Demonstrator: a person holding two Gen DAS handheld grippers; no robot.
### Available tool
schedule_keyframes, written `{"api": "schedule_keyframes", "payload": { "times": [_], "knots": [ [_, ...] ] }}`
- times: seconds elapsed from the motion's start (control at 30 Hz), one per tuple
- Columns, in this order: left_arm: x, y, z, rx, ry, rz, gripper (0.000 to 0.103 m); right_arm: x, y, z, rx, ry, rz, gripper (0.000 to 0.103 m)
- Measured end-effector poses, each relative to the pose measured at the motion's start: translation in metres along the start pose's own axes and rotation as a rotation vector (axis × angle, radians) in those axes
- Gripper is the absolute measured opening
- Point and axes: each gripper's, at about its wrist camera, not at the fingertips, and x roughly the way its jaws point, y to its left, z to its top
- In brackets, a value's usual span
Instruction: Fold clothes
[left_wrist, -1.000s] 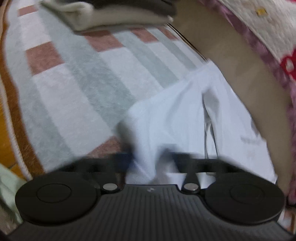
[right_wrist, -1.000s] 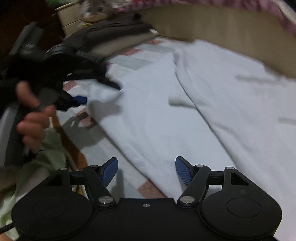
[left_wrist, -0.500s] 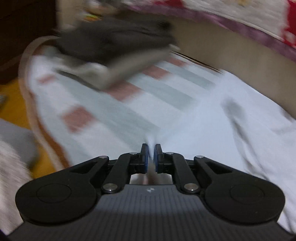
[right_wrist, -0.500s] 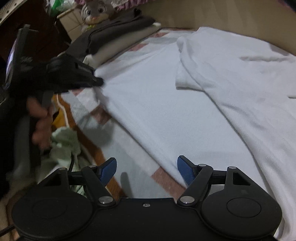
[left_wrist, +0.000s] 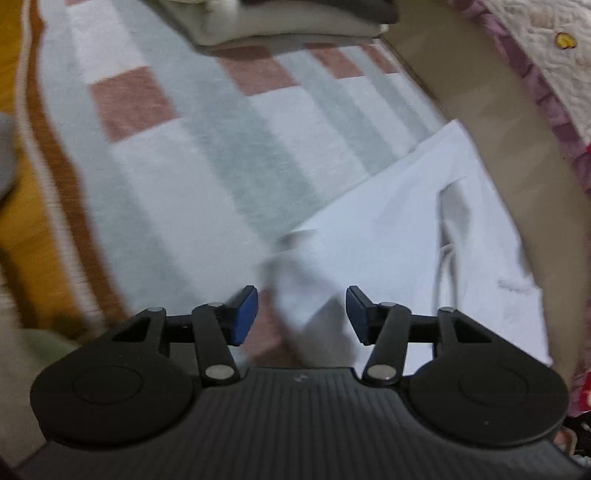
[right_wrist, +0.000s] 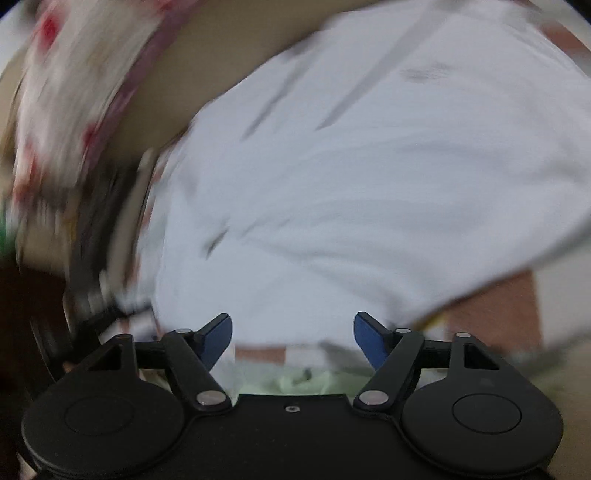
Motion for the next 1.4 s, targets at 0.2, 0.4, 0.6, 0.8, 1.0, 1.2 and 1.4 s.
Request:
{"api": "schedule_keyframes", "payload": {
  "times": [0.2,0.4,0.6,0.8,1.0,1.2,1.4],
  "knots": [
    [0.003,-0.034,-0.017,0.241,-0.063,0.009,0.005,-0.004,-0.047,0.008,0.338,-0.027,0.014,0.080],
    [-0.025,-0.044,-0.028,0.344,-0.201,0.074,0.005,-0.001,-0.045,0.006,0.301,-0.025,-0.065,0.080],
    [-0.004,-0.019,-0.015,0.127,-0.086,0.043,0.006,0.007,-0.051,0.003,0.328,-0.065,-0.154,0.080],
    [-0.008,-0.024,-0.016,0.153,-0.170,0.075,0.008,-0.006,-0.065,0.007,0.456,-0.334,-0.233,0.077],
    [-0.004,-0.010,-0.009,0.048,-0.145,0.039,0.011,-0.015,-0.082,0.015,0.558,-0.597,-0.361,0.076],
    [0.002,-0.009,-0.009,0.031,-0.117,-0.018,0.005,-0.008,-0.082,0.035,0.426,-0.624,-0.411,0.034],
    [-0.016,-0.035,-0.010,0.187,-0.218,-0.033,0.006,-0.033,-0.062,0.052,0.271,-0.682,-0.352,0.012]
  ]
}}
